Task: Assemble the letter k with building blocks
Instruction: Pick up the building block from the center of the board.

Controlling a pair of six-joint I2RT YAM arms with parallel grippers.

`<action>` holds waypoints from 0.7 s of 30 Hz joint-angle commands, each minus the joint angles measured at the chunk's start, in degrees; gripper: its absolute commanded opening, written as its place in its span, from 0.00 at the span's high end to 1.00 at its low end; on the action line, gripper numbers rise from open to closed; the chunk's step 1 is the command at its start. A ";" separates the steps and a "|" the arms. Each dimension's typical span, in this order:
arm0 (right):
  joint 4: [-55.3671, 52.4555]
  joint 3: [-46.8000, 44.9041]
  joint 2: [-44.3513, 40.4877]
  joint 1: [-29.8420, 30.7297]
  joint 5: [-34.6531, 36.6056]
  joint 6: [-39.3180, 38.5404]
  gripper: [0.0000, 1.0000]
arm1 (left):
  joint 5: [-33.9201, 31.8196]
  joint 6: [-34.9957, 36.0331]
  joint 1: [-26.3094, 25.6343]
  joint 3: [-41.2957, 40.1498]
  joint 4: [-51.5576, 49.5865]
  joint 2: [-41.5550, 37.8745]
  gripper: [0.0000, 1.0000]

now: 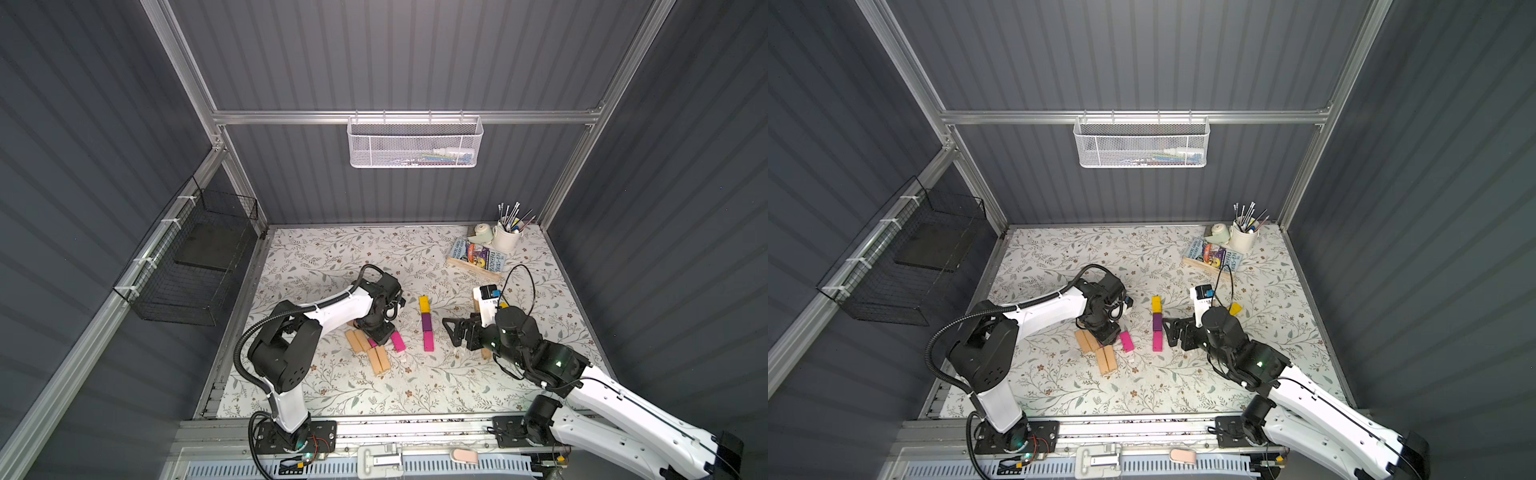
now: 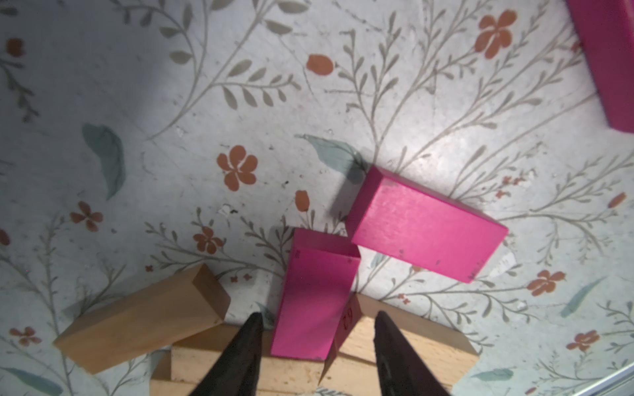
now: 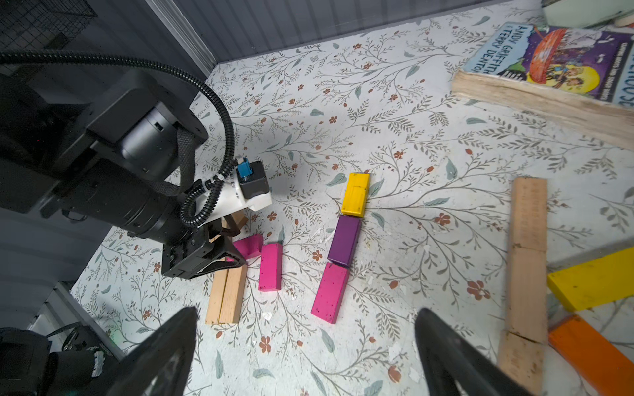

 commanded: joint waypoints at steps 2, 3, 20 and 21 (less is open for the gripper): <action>1.21 0.25 0.43 -0.18 -1.11 -0.83 0.02 | 0.38 1.12 0.04 1.97 -0.93 1.29 0.55; 1.20 0.34 0.53 -0.19 -1.18 -0.82 0.02 | 0.03 1.13 0.10 2.17 -0.94 1.65 0.56; 0.27 1.39 0.88 -0.14 -0.43 -1.06 0.03 | -0.31 1.40 0.20 2.22 0.16 4.41 0.74; 0.27 1.39 0.73 -0.16 -0.31 -1.06 0.03 | -0.50 1.40 0.19 2.23 0.27 4.08 0.76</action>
